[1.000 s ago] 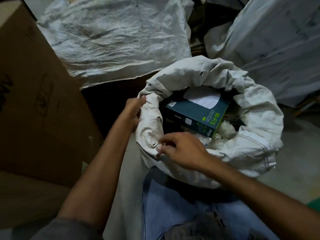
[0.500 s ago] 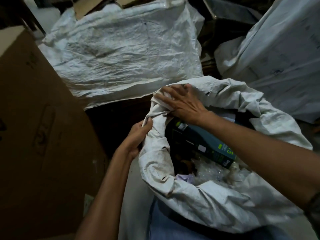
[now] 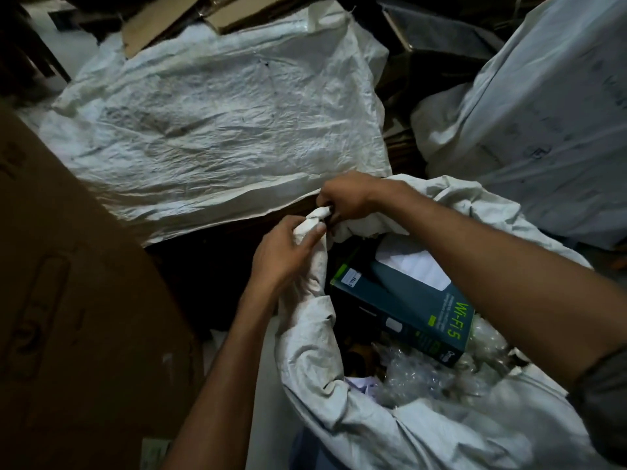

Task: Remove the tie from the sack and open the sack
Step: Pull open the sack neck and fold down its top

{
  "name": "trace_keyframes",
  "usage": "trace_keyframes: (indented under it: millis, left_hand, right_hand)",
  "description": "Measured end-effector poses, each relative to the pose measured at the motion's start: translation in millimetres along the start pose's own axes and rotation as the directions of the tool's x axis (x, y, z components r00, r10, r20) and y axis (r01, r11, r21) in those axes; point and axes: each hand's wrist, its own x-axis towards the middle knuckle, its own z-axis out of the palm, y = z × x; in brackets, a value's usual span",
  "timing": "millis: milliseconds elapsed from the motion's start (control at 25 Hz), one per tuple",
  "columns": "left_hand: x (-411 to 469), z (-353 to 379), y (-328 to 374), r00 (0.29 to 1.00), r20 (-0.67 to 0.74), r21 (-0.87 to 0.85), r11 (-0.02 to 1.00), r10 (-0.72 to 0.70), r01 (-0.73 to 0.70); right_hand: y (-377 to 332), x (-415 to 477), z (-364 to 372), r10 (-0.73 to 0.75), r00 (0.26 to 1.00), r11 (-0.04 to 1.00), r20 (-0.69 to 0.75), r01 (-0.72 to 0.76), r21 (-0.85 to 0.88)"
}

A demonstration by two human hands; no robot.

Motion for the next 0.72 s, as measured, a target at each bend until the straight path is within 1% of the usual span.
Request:
trace_keyframes:
  millis: [40, 80, 120, 160, 200, 240, 280, 320, 360, 400, 440, 480, 520, 560, 600, 640, 680, 720]
  left_hand:
    - [13.1, 1.6, 1.6, 0.999, -0.034, 0.039, 0.999, 0.016, -0.015]
    - [24.0, 0.5, 1.6, 0.996, -0.088, -0.034, 0.999, -0.01, 0.007]
    - [32.2, -1.6, -1.2, 0.985, -0.149, -0.202, 0.978, -0.091, 0.059]
    - [37.3, -4.5, -5.1, 0.969, -0.18, -0.376, 0.922, -0.167, 0.089]
    - [39.4, -7.5, -6.7, 0.966, -0.173, -0.482, 0.872, -0.191, 0.086]
    - [39.6, -8.7, -4.2, 0.978, -0.136, -0.504, 0.861, -0.156, 0.067]
    - [38.0, -7.8, 3.1, 0.992, -0.092, -0.467, 0.884, -0.084, 0.032]
    - [36.0, -4.5, 13.8, 0.998, -0.051, -0.392, 0.92, -0.025, 0.004]
    - [36.4, 1.3, 23.6, 1.0, -0.012, -0.281, 0.959, 0.015, -0.017]
    - [36.5, 7.0, 35.5, 0.999, 0.006, -0.112, 0.992, 0.054, -0.053]
    - [40.8, 13.3, 42.9, 0.995, 0.018, 0.106, 0.99, 0.096, -0.098]
    - [44.7, 17.8, 51.2, 0.99, 0.034, 0.298, 0.945, 0.134, -0.138]
    - [50.9, 21.8, 58.8, 0.986, 0.049, 0.402, 0.901, 0.157, -0.163]
    - [56.8, 25.0, 66.1, 0.984, 0.074, 0.429, 0.886, 0.162, -0.178]
    - [64.0, 29.1, 72.1, 0.98, 0.113, 0.4, 0.896, 0.161, -0.193]
    - [72.7, 33.9, 77.1, 0.979, 0.143, 0.352, 0.917, 0.142, -0.185]
    - [84.4, 41.0, 79.8, 0.981, 0.146, 0.278, 0.946, 0.128, -0.165]
    - [97.2, 44.6, 79.4, 0.99, 0.121, 0.185, 0.978, 0.072, -0.094]
  right_hand:
    - [4.1, -0.4, -4.5, 0.0, 1.0, 1.0, 0.013, -0.001, 0.028]
    - [9.9, -4.5, -7.1, 0.008, 1.0, 1.0, -0.017, -0.008, 0.028]
    - [18.1, -12.9, -6.4, 0.044, 0.998, 0.999, -0.047, -0.044, -0.011]
    - [28.3, -22.5, -1.5, 0.103, 0.992, 0.993, -0.067, -0.107, -0.056]
    - [38.6, -32.4, 5.6, 0.173, 0.981, 0.982, -0.09, -0.179, -0.067]
    - [49.7, -41.1, 12.0, 0.233, 0.964, 0.971, -0.125, -0.238, -0.029]
    - [60.4, -47.1, 16.0, 0.267, 0.95, 0.964, -0.16, -0.264, 0.043]
    - [70.4, -49.9, 16.7, 0.278, 0.942, 0.958, -0.186, -0.258, 0.124]
    - [77.5, -49.5, 15.8, 0.287, 0.935, 0.948, -0.209, -0.246, 0.204]
    - [84.5, -45.4, 14.1, 0.297, 0.929, 0.931, -0.219, -0.231, 0.282]
    - [90.7, -39.4, 11.5, 0.303, 0.93, 0.908, -0.207, -0.215, 0.359]
    - [95.0, -33.8, 7.8, 0.312, 0.932, 0.879, -0.185, -0.209, 0.429]
    - [99.7, -29.2, 4.3, 0.328, 0.929, 0.848, -0.169, -0.211, 0.487]
    - [106.4, -25.5, 1.9, 0.345, 0.928, 0.812, -0.142, -0.219, 0.542]
    - [114.9, -22.4, 0.4, 0.364, 0.924, 0.78, -0.121, -0.231, 0.581]
    - [120.3, -23.2, -2.9, 0.386, 0.913, 0.775, -0.128, -0.246, 0.583]
    - [123.8, -27.0, -5.8, 0.41, 0.895, 0.802, -0.175, -0.262, 0.537]
    - [125.1, -33.8, -5.9, 0.434, 0.858, 0.846, -0.275, -0.282, 0.453]
